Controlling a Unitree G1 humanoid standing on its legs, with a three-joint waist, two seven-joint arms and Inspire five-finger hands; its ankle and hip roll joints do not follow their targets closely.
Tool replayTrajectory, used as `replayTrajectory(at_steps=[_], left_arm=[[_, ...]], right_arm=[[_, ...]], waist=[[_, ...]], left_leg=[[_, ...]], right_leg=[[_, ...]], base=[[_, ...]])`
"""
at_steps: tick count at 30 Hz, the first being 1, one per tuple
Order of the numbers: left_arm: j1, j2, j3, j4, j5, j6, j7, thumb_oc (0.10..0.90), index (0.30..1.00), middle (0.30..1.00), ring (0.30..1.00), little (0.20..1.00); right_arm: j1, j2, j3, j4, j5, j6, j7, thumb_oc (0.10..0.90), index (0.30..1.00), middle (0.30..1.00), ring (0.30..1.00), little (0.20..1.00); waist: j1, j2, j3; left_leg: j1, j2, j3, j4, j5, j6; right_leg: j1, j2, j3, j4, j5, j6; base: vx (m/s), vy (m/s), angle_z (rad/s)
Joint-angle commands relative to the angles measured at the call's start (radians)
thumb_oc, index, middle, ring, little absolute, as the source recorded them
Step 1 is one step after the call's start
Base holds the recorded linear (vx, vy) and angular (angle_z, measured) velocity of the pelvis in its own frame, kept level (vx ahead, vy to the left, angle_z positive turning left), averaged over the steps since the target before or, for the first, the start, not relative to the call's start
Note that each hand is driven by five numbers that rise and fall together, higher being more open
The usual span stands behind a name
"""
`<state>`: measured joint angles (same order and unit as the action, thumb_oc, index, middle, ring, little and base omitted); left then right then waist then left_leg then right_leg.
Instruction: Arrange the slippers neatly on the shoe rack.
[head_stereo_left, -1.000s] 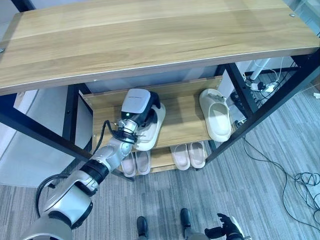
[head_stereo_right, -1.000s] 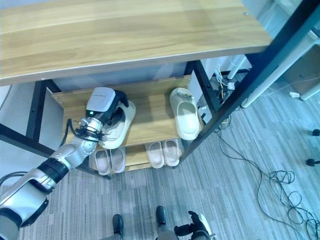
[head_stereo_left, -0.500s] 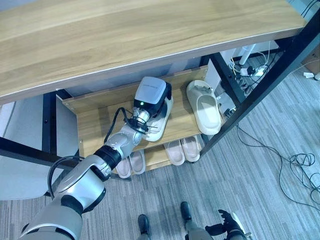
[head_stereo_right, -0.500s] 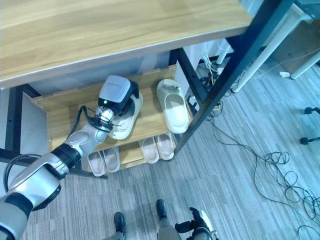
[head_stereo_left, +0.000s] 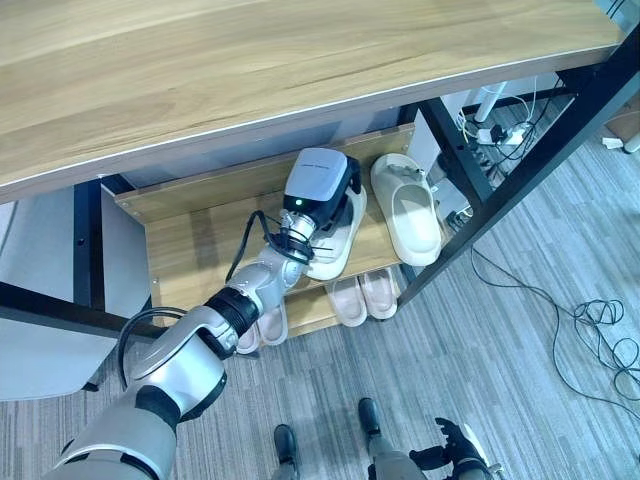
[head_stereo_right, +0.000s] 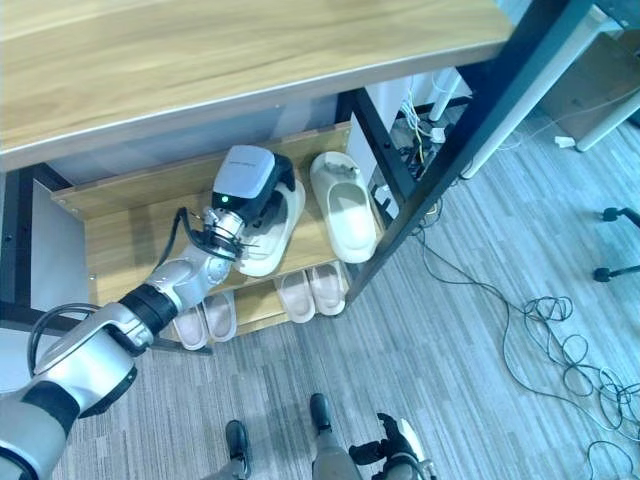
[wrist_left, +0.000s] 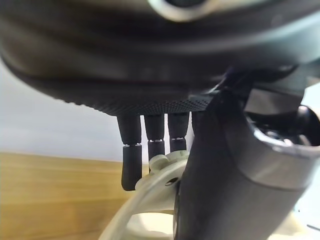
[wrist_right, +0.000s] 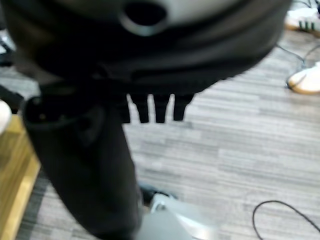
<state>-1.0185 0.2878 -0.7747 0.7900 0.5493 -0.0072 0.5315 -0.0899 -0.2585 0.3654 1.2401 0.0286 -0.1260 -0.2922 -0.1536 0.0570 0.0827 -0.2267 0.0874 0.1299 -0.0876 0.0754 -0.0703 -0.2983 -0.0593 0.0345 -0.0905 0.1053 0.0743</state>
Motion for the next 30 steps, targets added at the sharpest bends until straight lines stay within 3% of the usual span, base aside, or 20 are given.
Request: replayTrajectory(at_steps=[1,15,30], left_arm=[[-0.184,-0.029,0.087,0.063,-0.027,-0.021,0.057,0.4,0.3,0.3,0.3,0.3],[-0.207,-0.085,0.065,0.184,0.038,0.037,0.074,0.4,0.3,0.3,0.3,0.3],[-0.331,-0.035,-0.004,0.251,0.104,0.071,0.072,0.4,0.3,0.3,0.3,0.3]], right_arm=[[0.014,-0.016,0.001,0.006,0.038,-0.01,-0.032,0.8,0.9,0.9,0.9,0.9],[0.0,-0.026,0.001,0.018,0.047,-0.016,-0.036,0.8,0.9,0.9,0.9,0.9],[-0.016,-0.026,0.012,0.03,0.042,-0.025,-0.033,0.8,0.9,0.9,0.9,0.9]], waist=[[0.008,-0.031,0.008],[0.009,-0.024,0.013],[0.003,-0.04,0.008]], left_leg=[[-0.023,-0.033,-0.048,0.0,-0.049,-0.004],[-0.024,-0.029,-0.045,0.0,-0.051,-0.005],[-0.03,-0.026,-0.045,0.0,-0.054,-0.004]], right_leg=[[-0.012,-0.04,-0.042,0.003,-0.037,0.093],[-0.017,-0.038,-0.04,0.003,-0.035,0.092],[-0.023,-0.036,-0.049,0.003,-0.033,0.098]], base=[[0.0,0.0,0.0],[0.0,0.0,0.0],[0.0,0.0,0.0]])
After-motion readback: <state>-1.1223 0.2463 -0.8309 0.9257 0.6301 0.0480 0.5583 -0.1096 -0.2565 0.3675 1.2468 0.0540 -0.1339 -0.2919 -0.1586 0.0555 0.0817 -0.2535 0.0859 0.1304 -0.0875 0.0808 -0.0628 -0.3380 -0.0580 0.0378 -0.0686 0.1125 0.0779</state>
